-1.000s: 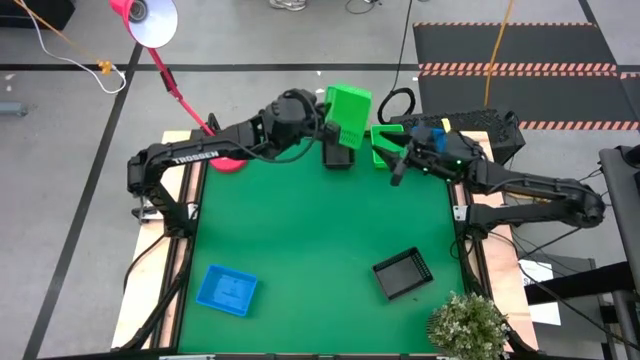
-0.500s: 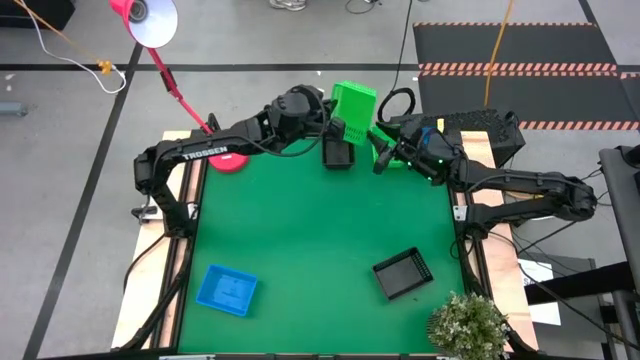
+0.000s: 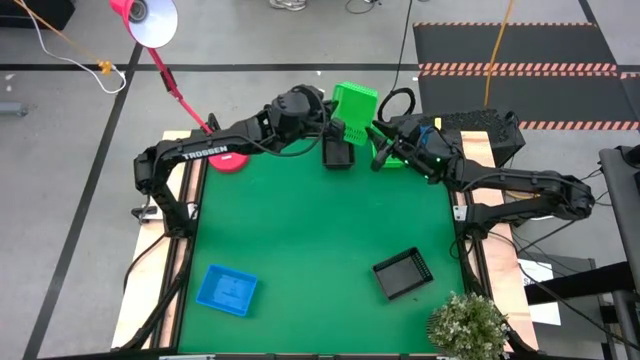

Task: Stack baskets by color
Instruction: Stack the green bin on the stacked green bin

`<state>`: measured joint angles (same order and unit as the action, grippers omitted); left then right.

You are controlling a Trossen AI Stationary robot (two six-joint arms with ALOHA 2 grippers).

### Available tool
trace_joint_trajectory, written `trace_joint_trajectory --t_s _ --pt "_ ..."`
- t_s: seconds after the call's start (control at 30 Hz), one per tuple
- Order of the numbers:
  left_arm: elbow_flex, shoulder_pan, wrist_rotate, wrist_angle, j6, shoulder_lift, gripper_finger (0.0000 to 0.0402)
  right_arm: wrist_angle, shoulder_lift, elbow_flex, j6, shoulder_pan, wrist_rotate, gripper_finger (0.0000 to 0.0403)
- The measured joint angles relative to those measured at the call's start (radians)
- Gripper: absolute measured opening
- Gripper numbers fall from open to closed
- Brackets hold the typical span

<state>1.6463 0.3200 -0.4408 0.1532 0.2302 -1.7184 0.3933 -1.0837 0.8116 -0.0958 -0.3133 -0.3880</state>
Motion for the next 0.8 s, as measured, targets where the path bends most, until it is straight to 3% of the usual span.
trace_joint_trajectory --t_s 0.3,0.53,0.63,0.8 --pt "0.0 0.005 0.056 0.0 0.004 0.0 0.0011 0.008 -0.025 0.0 -0.083 -0.021 -0.031 0.011" --pt "0.0 -0.018 0.074 -0.002 0.002 0.001 0.0015 0.005 -0.033 0.0 -0.146 -0.054 -0.04 0.0044" --pt "0.0 -0.023 0.131 -0.019 0.0 0.001 0.0012 0.001 -0.033 0.0 -0.174 -0.072 -0.044 0.0012" --pt "0.0 -0.03 0.266 -0.029 0.0 0.003 0.0068 0.002 -0.033 0.0 -0.196 -0.1 -0.047 0.0011"
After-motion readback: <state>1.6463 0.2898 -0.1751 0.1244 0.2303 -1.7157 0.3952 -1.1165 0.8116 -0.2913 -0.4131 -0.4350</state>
